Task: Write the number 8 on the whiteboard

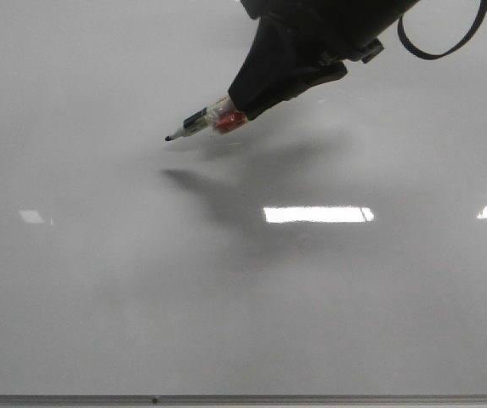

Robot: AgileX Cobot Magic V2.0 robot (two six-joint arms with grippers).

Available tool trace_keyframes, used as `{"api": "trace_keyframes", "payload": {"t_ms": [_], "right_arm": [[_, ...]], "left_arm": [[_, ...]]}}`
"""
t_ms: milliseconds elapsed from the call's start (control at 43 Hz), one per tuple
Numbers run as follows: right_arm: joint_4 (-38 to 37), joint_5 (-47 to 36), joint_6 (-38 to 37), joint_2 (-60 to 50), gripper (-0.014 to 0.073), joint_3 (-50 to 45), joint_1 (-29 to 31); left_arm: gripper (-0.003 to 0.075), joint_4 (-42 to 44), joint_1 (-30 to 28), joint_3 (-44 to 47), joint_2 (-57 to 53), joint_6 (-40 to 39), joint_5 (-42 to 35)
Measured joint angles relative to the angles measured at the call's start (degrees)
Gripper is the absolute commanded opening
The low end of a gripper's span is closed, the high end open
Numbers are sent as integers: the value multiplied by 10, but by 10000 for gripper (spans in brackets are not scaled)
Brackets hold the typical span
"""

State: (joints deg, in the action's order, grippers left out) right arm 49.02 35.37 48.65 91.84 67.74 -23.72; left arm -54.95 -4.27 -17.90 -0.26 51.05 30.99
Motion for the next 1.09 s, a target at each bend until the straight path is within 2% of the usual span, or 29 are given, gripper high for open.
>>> {"api": "trace_keyframes", "payload": {"t_ms": [210, 582, 815, 1094], "right_arm": [[3, -3, 0, 5, -103, 2, 0], [4, -9, 1, 5, -103, 2, 0], [8, -61, 1, 13, -101, 4, 0], [3, -33, 2, 71, -96, 21, -26]], "left_arm": [[-19, 6, 0, 3, 51, -15, 25], [-19, 6, 0, 3, 52, -15, 25], [-19, 6, 0, 3, 52, -15, 26], [-19, 6, 0, 3, 52, -15, 27]]}}
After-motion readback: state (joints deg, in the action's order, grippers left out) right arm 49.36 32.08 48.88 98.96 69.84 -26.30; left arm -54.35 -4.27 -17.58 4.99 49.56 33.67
